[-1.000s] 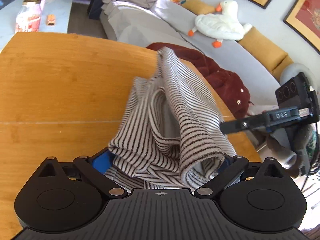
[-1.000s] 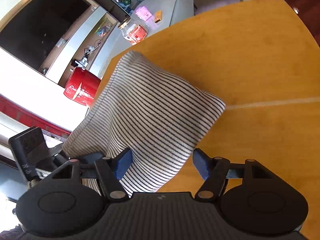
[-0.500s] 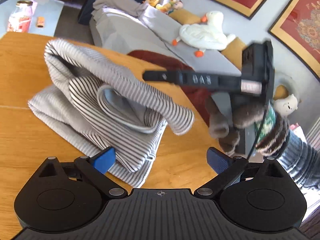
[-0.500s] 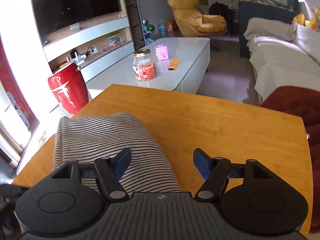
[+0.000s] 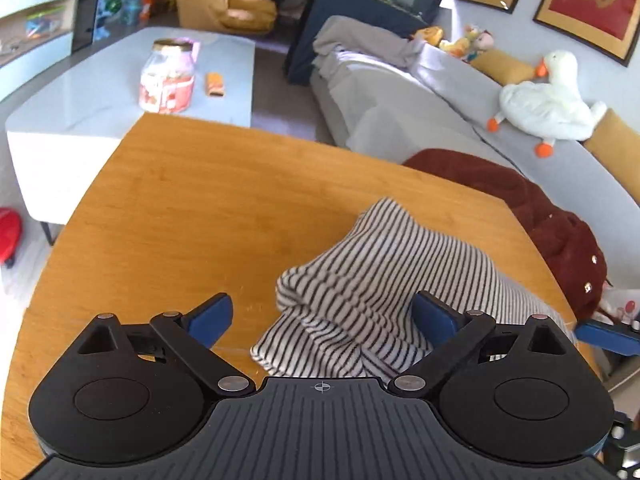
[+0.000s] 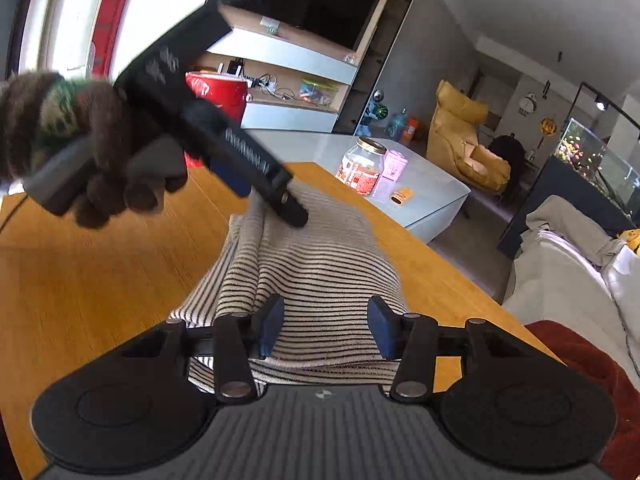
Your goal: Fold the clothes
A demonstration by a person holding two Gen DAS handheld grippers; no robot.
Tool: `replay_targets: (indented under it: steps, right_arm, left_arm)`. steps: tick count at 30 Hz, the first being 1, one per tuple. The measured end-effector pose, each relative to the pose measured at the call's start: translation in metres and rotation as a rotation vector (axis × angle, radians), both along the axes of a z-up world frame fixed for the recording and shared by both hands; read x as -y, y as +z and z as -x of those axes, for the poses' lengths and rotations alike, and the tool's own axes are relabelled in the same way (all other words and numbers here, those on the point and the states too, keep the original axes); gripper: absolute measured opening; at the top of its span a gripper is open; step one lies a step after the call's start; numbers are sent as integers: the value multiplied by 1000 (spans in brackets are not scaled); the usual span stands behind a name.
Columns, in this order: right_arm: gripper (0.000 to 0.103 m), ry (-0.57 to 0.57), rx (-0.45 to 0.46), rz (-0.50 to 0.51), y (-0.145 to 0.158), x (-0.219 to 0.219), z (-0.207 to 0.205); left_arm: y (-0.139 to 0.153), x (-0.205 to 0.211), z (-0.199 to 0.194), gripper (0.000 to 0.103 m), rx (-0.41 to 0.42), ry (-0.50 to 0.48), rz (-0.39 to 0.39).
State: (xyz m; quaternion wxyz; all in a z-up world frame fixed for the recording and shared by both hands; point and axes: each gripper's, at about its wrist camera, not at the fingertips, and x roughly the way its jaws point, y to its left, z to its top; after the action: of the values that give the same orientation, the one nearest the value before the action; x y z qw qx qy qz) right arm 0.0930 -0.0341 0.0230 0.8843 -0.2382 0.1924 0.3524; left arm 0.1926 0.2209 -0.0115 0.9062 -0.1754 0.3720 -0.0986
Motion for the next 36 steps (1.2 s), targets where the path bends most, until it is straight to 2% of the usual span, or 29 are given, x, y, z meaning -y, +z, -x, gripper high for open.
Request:
replay_targets:
  steps: [1, 2, 3, 7, 10, 14, 16, 18, 20, 23, 25, 27, 30, 32, 34, 36]
  right_arm:
    - [54, 21, -14, -38, 5, 2, 3]
    - [68, 49, -27, -63, 7, 1, 7]
    - [76, 74, -29, -47, 2, -4, 10]
    - [83, 136, -20, 88, -27, -28, 17]
    - [89, 136, 75, 176, -49, -37, 23]
    - [89, 128, 109, 127, -44, -41, 26]
    - [82, 127, 123, 144, -43, -43, 23]
    - [57, 130, 136, 163, -41, -43, 20]
    - [39, 145, 187, 184, -31, -40, 24]
    - [37, 189, 287, 262, -22, -43, 37]
    - [37, 230, 307, 340, -32, -52, 45]
    - [38, 263, 318, 398, -55, -61, 56]
    - [39, 255, 332, 395, -61, -68, 61]
    - [40, 247, 340, 388, -64, -72, 64]
    - [43, 237, 241, 317, -47, -68, 52]
    - [52, 231, 94, 206, -24, -56, 36]
  left_arm:
    - [-2, -3, 1, 100, -4, 6, 10]
    - [-1, -2, 2, 100, 1, 8, 3]
    - [0, -2, 3, 100, 5, 10, -4]
    - [4, 0, 7, 100, 22, 18, -31]
    - [8, 2, 10, 100, 32, 21, -53]
    - [13, 2, 13, 99, 45, 25, -63]
    - [15, 0, 16, 99, 50, 32, -51]
    - [20, -4, 20, 99, 60, 40, -40]
    - [28, -8, 26, 99, 85, 38, -33]
    - [45, -11, 33, 99, 141, 43, -20]
    - [58, -9, 38, 99, 184, 42, -4]
    - [70, -4, 44, 99, 230, 20, 29]
    - [76, 7, 48, 92, 247, -66, 122]
    - [65, 10, 41, 89, 212, -82, 133]
    - [50, 12, 33, 88, 168, -84, 128]
    - [36, 14, 24, 81, 124, -86, 123]
